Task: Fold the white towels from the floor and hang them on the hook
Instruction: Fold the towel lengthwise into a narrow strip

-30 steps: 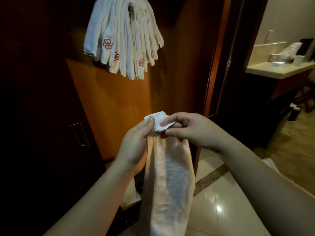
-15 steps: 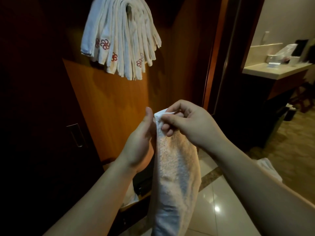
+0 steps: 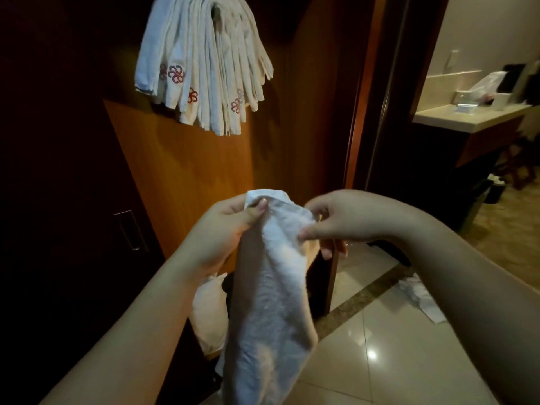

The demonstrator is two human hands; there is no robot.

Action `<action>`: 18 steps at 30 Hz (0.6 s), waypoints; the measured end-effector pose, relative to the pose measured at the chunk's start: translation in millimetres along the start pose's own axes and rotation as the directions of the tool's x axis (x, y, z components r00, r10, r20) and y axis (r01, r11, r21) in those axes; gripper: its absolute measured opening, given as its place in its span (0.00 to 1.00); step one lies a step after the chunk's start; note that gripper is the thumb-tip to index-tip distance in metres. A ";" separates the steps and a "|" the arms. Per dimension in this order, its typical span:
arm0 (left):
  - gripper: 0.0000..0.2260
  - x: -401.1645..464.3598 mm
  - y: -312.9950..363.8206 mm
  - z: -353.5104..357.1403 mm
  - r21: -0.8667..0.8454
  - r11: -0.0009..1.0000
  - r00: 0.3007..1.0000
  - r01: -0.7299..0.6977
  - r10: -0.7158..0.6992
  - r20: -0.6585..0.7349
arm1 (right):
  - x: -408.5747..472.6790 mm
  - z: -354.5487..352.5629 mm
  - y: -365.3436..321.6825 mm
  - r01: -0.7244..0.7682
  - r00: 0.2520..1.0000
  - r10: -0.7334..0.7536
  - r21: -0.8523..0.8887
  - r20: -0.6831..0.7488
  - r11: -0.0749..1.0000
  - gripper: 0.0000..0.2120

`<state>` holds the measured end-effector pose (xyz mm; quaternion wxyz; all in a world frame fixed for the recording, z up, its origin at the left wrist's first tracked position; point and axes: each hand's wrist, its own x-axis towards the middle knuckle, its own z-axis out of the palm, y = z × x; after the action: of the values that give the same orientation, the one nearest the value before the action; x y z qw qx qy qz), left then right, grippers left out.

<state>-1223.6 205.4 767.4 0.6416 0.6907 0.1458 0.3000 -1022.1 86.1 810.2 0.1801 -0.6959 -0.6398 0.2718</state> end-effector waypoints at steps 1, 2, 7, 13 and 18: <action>0.15 -0.8 2.2 -4.8 0.007 1.000 1.000 -0.010 0.010 -0.019 | 1.2 0.9 7.7 -0.034 0.998 0.039 -0.095 0.056 0.995 0.07; 0.15 -1.9 4.2 -10.7 0.010 1.000 0.999 -0.019 0.020 -0.029 | 2.2 2.4 15.4 -0.058 0.993 0.074 -0.166 0.094 0.984 0.08; 0.15 -10.9 8.9 -38.1 0.049 0.998 0.994 -0.043 0.048 -0.097 | 1.6 2.0 38.7 -0.128 0.991 0.130 -0.337 -0.019 0.933 0.08; 0.20 -25.0 4.1 -52.6 0.135 0.989 0.983 -0.057 0.080 -0.168 | -13.6 -0.2 29.5 0.102 0.907 -0.185 -0.230 -0.377 0.968 0.14; 0.22 -30.2 2.6 -50.5 0.042 0.998 0.981 -0.043 0.050 -0.186 | -9.9 24.3 28.6 0.263 0.742 -0.164 0.057 -0.650 0.963 0.03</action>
<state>-1277.9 227.8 762.9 0.6048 0.6746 0.1949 0.3757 -1014.5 70.6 775.5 0.4670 -0.6535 -0.5943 0.0420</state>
